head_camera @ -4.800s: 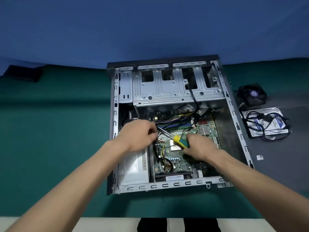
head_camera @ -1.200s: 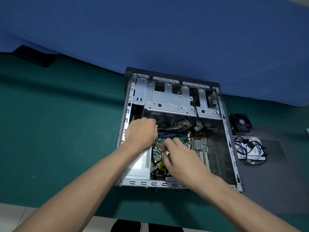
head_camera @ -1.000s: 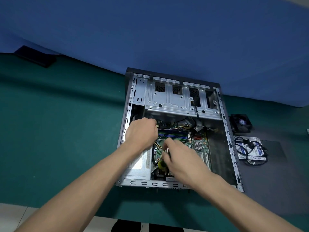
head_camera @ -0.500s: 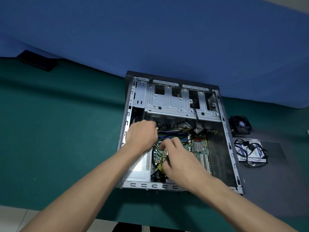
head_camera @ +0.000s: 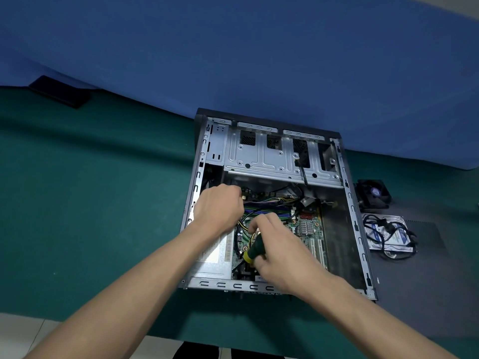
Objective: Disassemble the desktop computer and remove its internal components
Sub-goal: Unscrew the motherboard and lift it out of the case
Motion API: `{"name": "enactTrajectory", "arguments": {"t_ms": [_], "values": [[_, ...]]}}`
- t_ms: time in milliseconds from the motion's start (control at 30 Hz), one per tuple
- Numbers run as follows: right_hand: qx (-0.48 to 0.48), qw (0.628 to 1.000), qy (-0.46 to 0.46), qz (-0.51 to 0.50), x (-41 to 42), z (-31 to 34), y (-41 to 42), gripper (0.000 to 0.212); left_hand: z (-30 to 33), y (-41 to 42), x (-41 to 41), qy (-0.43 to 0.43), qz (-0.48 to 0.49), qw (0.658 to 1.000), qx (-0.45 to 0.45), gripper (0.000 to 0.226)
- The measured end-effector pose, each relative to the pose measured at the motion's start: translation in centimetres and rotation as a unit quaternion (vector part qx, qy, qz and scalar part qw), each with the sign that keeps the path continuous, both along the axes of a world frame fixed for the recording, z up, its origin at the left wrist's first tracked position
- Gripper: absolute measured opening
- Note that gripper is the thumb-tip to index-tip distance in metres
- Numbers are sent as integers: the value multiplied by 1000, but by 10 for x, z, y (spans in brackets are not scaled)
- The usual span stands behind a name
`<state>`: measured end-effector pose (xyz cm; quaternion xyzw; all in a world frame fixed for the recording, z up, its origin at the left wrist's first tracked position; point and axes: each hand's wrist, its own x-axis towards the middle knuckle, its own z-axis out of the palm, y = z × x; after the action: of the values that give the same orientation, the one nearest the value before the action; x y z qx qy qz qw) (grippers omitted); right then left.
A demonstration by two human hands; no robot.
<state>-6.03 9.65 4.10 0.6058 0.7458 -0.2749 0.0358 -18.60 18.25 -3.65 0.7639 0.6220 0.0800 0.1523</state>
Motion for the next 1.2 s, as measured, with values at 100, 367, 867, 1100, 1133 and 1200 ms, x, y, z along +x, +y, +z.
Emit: {"name": "enactTrajectory", "arguments": {"t_ms": [100,367,867,1100,1133,1200], "values": [[10,1000,-21,-10,1,2,1,17,0,0,0,-3,-1,1000,-3,25],[35,998,-35,-31,2,-3,-1,22,-2,-1,1,5,0,1000,2,25],[49,998,-17,-36,4,-1,2,22,-3,0,1,5,-6,1000,3,24],[1,1000,-4,-19,2,2,4,23,-3,1,1,7,-7,1000,5,22],[20,1000,2,-21,1,1,4,21,-3,1,1,7,-7,1000,4,22],[9,1000,25,-7,-3,0,2,15,-2,0,1,4,-6,1000,3,22]]}}
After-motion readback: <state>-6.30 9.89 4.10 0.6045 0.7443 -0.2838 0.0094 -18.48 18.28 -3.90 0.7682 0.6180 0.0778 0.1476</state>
